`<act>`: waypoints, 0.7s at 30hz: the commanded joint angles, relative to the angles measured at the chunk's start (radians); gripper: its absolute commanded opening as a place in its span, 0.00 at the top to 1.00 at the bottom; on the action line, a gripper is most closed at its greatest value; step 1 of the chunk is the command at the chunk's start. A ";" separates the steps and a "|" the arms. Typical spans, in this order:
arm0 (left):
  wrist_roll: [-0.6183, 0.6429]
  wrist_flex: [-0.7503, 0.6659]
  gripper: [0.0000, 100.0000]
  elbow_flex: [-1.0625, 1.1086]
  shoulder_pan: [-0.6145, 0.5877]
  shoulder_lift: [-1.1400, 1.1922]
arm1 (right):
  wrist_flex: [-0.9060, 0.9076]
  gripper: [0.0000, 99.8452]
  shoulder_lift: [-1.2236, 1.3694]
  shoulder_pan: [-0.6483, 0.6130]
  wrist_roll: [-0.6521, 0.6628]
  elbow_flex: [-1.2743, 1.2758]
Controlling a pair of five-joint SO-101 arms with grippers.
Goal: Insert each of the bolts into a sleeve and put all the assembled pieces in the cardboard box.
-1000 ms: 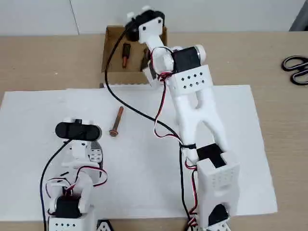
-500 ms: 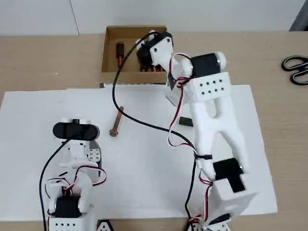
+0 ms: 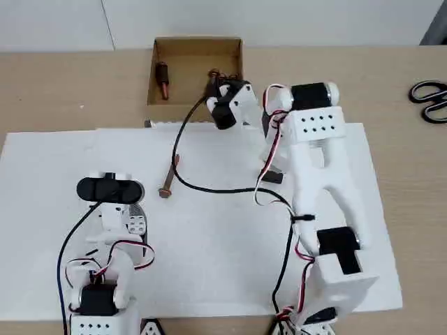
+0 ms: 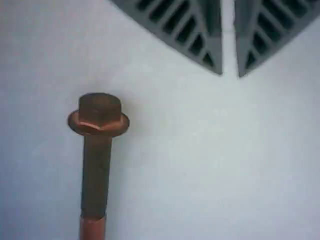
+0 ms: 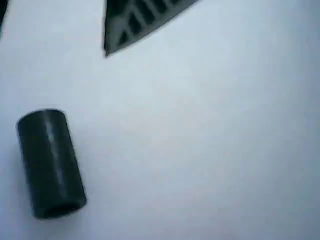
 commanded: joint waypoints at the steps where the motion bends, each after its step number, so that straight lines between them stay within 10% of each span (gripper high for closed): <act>1: 0.003 -0.023 0.99 -0.005 -0.002 -0.009 | 0.007 0.87 0.024 0.013 0.071 -0.003; 21: 0.003 -0.023 0.99 -0.005 -0.002 -0.009 | -0.137 0.87 0.275 0.018 0.180 -0.005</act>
